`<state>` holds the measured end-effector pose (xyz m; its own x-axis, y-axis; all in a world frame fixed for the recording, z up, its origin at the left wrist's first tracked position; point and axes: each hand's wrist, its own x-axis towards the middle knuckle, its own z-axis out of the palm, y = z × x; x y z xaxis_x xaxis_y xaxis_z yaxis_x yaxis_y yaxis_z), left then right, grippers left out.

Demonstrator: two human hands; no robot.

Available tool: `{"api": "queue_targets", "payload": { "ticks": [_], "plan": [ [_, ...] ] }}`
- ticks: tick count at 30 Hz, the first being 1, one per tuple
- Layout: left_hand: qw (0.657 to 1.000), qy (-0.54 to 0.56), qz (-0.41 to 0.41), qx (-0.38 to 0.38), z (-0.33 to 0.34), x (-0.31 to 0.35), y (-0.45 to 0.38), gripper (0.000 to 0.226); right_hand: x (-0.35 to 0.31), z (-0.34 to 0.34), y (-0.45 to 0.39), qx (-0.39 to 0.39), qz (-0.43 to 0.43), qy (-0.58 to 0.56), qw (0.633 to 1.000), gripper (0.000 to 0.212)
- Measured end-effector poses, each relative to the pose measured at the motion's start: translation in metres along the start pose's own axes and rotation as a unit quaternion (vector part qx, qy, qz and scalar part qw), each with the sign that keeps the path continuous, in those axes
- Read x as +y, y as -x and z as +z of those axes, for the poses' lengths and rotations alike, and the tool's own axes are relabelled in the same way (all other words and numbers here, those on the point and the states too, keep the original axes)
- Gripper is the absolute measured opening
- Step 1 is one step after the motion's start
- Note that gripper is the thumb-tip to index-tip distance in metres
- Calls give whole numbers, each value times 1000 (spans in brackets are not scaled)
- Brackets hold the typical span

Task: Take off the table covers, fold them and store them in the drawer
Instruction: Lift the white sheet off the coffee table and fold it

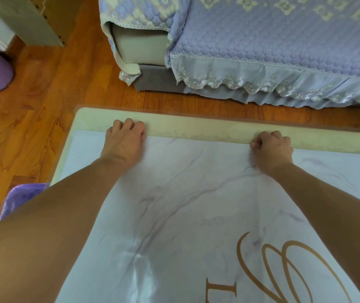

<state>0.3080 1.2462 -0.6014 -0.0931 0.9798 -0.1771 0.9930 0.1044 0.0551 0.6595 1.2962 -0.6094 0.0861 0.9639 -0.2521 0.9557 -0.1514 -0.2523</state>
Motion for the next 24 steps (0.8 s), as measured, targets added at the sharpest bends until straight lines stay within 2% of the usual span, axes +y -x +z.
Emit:
{"api": "queue_targets", "payload": {
  "ticks": [3, 5, 9, 15, 19, 21, 22, 24],
  "plan": [
    [1000, -6, -9, 4, 0, 6, 2, 31, 0, -1, -1, 0, 4, -3, 1000, 21],
    [999, -24, -20, 14, 5, 13, 11, 43, -1, 0, -1, 5, 11, -11, 1000, 21],
    [998, -45, -37, -33, 19, 23, 35, 63, -1, -1, 3, 11, 7, -14, 1000, 20],
    [996, -45, -31, -67, 25, 22, 38, 66, 0, -1, 2, 9, 1, 6, 1000, 21],
    [990, -74, -64, -99, 18, 31, 41, 63, 0, -2, 2, 10, -8, 25, 1000, 22],
    [991, -75, -72, -82, 10, 46, 41, 59, 2, -3, 1, 6, -30, 53, 998, 23],
    [995, -59, -49, -59, 6, 61, 42, 62, 3, -4, 1, 4, -44, 67, 997, 23],
    [998, -8, 53, -23, 1, 104, 50, 68, 5, -6, 1, 5, -73, 92, 993, 24]
  ]
}}
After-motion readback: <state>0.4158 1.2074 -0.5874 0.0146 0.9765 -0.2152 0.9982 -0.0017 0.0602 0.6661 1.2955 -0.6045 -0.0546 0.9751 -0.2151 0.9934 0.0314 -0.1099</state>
